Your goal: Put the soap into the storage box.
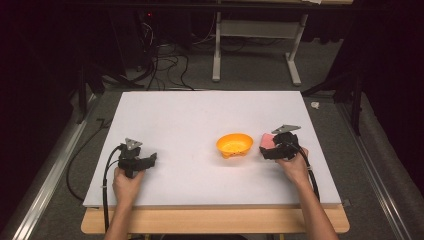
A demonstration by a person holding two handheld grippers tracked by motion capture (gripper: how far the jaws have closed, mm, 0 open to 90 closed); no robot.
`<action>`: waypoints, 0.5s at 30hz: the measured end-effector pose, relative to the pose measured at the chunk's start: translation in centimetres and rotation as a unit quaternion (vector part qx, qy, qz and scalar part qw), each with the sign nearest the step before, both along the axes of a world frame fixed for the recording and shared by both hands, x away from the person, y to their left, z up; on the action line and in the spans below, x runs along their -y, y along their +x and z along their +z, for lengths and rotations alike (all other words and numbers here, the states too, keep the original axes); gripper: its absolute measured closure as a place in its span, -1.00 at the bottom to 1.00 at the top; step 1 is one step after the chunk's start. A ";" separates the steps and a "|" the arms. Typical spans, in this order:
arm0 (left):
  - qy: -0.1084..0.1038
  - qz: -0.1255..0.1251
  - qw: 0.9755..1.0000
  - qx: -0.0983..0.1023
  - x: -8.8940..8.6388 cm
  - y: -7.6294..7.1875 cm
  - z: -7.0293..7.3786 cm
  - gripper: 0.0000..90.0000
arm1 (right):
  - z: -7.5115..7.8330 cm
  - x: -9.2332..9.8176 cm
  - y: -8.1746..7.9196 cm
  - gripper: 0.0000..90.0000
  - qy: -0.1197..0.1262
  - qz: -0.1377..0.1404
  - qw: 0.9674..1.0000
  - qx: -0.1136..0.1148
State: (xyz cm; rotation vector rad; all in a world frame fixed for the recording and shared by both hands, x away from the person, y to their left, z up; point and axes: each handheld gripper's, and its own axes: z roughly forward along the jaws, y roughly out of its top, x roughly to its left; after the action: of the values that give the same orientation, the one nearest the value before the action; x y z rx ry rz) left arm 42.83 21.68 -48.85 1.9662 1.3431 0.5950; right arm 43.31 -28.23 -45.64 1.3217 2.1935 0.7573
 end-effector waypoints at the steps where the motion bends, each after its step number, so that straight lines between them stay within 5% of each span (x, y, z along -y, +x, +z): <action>1: 0.000 0.000 1.000 0.000 0.0 0.0 0.0 -0.41 | 0.0 0.0 0.1 -0.74 0.000 0.000 1.000 0.000; 15: 0.000 0.000 1.000 0.000 0.0 0.0 0.0 -0.41 | 0.2 -0.6 1.2 -0.74 -0.008 0.007 1.000 0.000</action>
State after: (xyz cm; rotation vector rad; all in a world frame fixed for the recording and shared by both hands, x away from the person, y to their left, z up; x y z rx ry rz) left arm 42.82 21.68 -48.85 1.9664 1.3431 0.5952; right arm 44.46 -27.63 -45.42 1.3010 2.2065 0.7439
